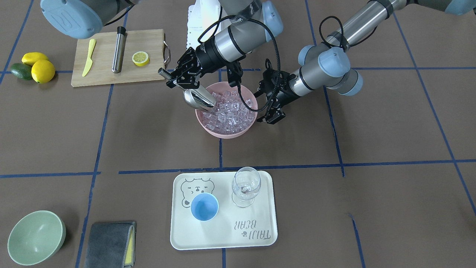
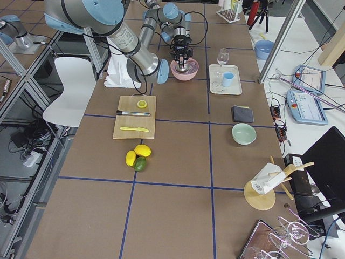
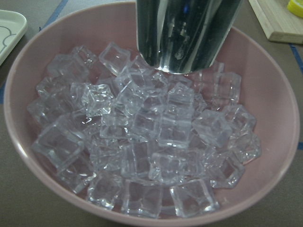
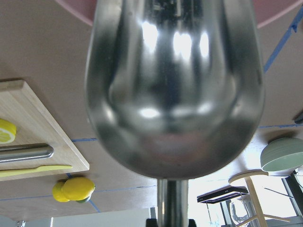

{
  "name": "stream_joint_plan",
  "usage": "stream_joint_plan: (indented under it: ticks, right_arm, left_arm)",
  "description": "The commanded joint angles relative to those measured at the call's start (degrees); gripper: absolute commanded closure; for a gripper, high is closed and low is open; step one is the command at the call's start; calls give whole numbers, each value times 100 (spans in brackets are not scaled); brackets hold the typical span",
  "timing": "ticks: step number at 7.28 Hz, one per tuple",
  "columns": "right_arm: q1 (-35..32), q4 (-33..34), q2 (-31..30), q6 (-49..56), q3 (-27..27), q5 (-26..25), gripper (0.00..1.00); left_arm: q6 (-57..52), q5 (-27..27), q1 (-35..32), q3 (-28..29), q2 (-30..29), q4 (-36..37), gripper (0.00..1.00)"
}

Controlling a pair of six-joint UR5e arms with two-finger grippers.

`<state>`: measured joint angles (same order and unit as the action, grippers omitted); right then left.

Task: Put ice in cup with scoop
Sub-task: 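Swing the right arm over and lower the scoop into the ice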

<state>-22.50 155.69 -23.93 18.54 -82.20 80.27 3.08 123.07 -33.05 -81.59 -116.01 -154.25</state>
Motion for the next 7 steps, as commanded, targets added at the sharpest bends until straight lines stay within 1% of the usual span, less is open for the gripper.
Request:
stream_joint_plan:
  ticks: [1, 2, 4, 7]
  right_arm:
    - [0, -196, -68, 0, -7, 6, 100]
    - [0, -414, -85, 0, -7, 6, 100]
    - [0, -609, -208, 0, -15, -20, 100]
    - [-8, -1223, -471, 0, -85, -11, 100]
  left_arm:
    - [0, 7, 0, 3, -1, 0, 0]
    - [0, 7, 0, 3, -1, 0, 0]
    - [-9, -2, 0, 3, -1, 0, 0]
    - [-9, -2, 0, 20, -1, 0, 0]
